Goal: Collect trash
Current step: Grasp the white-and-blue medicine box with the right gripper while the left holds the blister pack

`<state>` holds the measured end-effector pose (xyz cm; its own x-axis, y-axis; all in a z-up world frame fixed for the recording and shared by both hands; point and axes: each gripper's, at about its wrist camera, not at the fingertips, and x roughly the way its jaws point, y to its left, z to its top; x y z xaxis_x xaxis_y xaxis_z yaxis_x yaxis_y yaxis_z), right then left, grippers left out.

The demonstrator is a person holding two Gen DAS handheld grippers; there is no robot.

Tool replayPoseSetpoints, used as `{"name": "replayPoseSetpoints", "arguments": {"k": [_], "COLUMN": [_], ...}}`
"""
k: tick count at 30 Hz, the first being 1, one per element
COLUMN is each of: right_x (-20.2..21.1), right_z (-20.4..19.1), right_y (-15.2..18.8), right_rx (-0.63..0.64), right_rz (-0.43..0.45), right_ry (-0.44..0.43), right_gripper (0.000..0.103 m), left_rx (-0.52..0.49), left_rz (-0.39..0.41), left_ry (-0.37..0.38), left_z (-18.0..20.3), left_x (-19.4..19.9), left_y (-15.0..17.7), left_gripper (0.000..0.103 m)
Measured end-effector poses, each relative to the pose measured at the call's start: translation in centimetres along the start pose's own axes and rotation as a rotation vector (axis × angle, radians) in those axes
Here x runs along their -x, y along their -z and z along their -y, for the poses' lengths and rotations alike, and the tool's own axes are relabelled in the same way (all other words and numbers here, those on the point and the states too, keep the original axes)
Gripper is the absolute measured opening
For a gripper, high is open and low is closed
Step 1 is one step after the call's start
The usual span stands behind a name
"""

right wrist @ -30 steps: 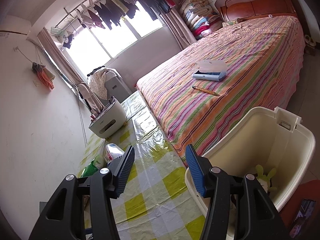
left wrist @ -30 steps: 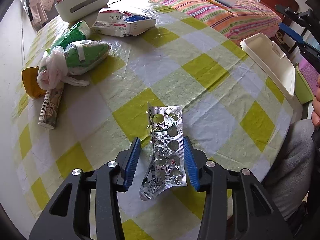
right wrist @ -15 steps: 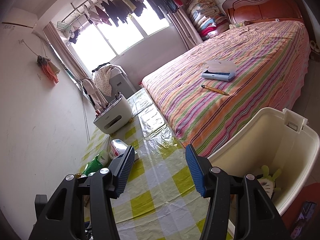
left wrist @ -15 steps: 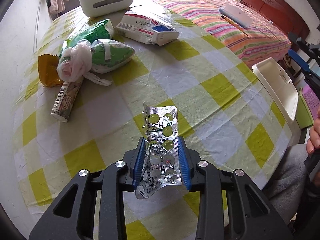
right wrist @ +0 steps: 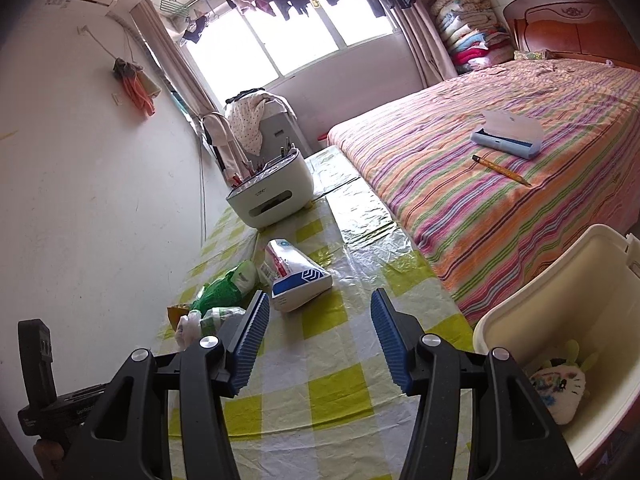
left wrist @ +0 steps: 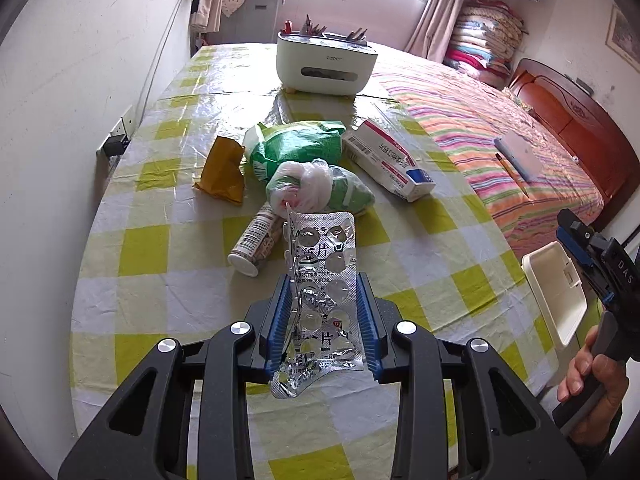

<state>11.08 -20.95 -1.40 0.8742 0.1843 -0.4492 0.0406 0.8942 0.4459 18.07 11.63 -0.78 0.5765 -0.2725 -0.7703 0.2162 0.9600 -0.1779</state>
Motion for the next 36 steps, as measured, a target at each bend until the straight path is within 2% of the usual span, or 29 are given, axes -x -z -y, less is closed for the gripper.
{"name": "replayPoseSetpoints", "arguments": {"k": [3, 9, 17, 22, 24, 30, 36], "right_x": [-1.6, -4.9, -10.4, -13.4, -14.7, -17.5, -20.7], "right_z": [-1.9, -4.2, -4.5, -5.0, -5.1, -6.6, -7.0], "right_y": [0.0, -0.2, -0.9, -1.2, -1.1, -1.2, -1.7], "right_rx": [0.066, 0.185, 0.197, 0.218, 0.225, 0.351, 0.443], "right_rz": [-0.026, -0.078, -0.184, -0.22, -0.249, -0.251, -0.272], "right_ry": [-0.009, 0.037, 0.106, 0.136, 0.133, 0.174, 0.207], "right_gripper": [0.052, 0.052, 0.052, 0.052, 0.062, 0.066, 0.069], "left_rx": [0.009, 0.012, 0.036, 0.046, 0.047, 0.06, 0.089], "left_rz": [0.003, 0.003, 0.002, 0.021, 0.047, 0.09, 0.073], "left_ry": [-0.023, -0.026, -0.003, 0.015, 0.051, 0.103, 0.105], "left_z": [-0.7, -1.5, -1.8, -1.1, -0.8, -0.1, -0.7], "left_x": [0.0, 0.1, 0.1, 0.5, 0.9, 0.8, -0.8], "left_y": [0.1, 0.5, 0.4, -0.3, -0.6, -1.4, -1.8], "left_gripper": [0.031, 0.031, 0.031, 0.031, 0.031, 0.031, 0.031]}}
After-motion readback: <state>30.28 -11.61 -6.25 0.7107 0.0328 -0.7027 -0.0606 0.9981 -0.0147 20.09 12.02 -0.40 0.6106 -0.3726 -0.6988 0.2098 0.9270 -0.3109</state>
